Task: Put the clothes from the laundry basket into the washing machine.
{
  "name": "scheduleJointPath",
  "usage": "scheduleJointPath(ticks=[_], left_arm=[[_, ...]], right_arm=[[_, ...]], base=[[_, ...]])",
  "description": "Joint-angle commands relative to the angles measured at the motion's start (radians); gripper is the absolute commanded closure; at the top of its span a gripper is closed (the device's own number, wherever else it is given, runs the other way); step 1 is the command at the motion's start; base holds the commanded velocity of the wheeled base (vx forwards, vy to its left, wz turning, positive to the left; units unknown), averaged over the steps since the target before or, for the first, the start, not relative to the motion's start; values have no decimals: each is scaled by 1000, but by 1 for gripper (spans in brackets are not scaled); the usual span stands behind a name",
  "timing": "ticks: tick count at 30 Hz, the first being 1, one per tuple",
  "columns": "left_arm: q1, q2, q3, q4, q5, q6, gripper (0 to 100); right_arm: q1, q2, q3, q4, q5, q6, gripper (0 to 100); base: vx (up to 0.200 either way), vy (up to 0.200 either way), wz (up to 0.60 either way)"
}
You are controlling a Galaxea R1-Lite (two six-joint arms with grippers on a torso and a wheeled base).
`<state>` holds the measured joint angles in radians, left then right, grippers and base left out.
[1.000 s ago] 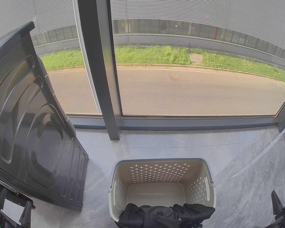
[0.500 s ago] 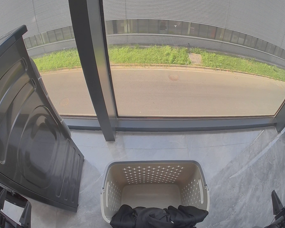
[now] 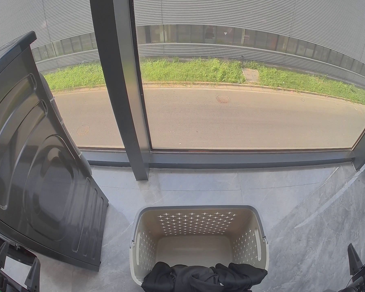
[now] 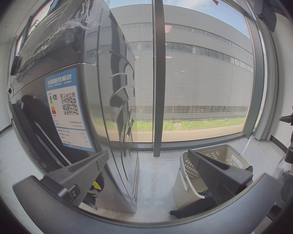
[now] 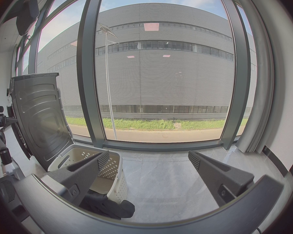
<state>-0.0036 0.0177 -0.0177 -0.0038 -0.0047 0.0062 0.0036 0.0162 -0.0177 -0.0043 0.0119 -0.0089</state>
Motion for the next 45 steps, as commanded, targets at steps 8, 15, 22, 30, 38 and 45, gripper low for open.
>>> scheduleJointPath(ticks=[8,15,22,30,38,45], left_arm=[[1,-18,16,-1,0,0,0],[1,-18,16,-1,-3,0,0],[1,-18,16,-1,-3,0,0],[1,-18,16,-1,-1,-2,0],[1,-18,16,-1,0,0,0],[1,-18,16,-1,-1,-2,0]], right_arm=[[1,-16,18,0,0,0,0],[1,-16,18,0,2,0,0],[1,-16,18,0,2,0,0],[1,-16,18,0,0,0,0],[1,-16,18,0,2,0,0],[1,-16,18,0,0,0,0]], base=[[0,0,0],[114,114,0],[57,57,0],[0,0,0],[0,-75,0],[0,-171,0]])
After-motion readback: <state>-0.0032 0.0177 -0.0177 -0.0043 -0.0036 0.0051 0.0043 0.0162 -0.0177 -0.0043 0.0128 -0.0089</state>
